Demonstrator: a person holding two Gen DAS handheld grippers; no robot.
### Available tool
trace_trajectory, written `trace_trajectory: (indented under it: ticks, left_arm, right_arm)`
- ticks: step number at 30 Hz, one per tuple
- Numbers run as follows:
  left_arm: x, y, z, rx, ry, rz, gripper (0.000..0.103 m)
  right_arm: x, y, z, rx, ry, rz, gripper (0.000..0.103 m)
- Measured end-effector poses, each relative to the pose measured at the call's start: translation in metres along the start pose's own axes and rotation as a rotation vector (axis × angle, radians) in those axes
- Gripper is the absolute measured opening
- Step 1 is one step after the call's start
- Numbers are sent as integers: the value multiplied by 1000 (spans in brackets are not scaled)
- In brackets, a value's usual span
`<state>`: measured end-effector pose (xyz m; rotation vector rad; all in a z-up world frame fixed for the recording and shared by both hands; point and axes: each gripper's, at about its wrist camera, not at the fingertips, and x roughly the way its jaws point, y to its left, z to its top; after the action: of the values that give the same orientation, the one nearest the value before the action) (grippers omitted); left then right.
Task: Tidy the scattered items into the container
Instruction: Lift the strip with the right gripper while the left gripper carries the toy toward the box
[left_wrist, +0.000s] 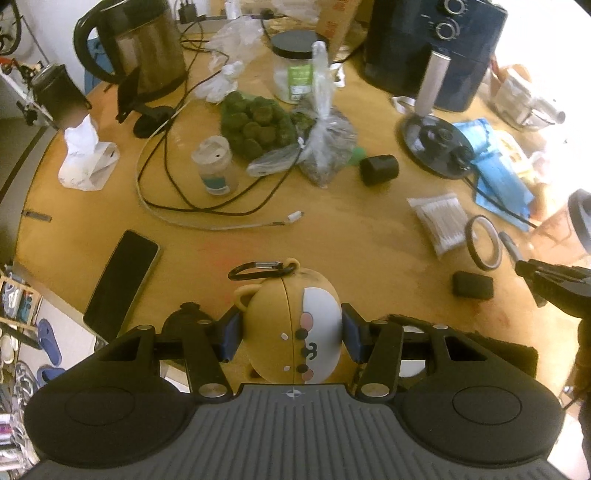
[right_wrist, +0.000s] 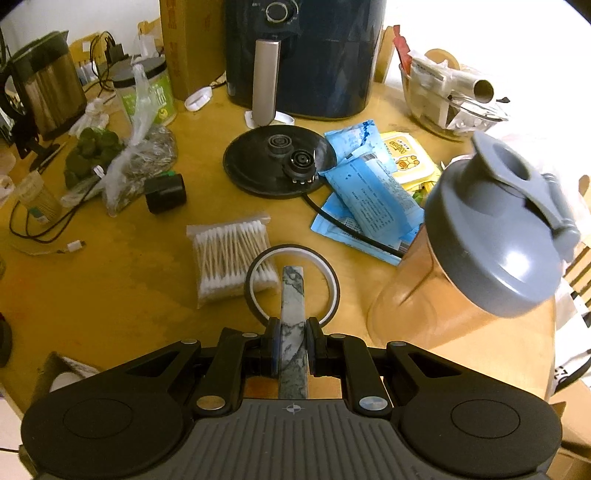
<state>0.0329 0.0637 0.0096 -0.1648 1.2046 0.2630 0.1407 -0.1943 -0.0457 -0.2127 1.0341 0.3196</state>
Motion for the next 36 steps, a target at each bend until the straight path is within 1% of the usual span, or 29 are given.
trace_trajectory:
  ticks: [7, 16, 20, 29, 36]
  left_arm:
    - [-4, -13, -1, 49, -13, -21, 53]
    - [-8, -30, 3, 110, -35, -97, 53]
    - [-8, -37, 5, 131, -39, -134, 53]
    - [-9, -52, 11, 178, -46, -174, 53]
    - [-8, -67, 14, 211, -46, -191, 53]
  right_arm:
    - [-24, 1, -9, 19, -22, 19, 17]
    - [-55, 3, -20, 66, -43, 47, 17]
    - [-64, 0, -25, 98, -53, 42, 17]
    - [-76, -3, -29, 140, -20, 2, 17]
    - [-83, -7, -39, 178, 0, -3, 17]
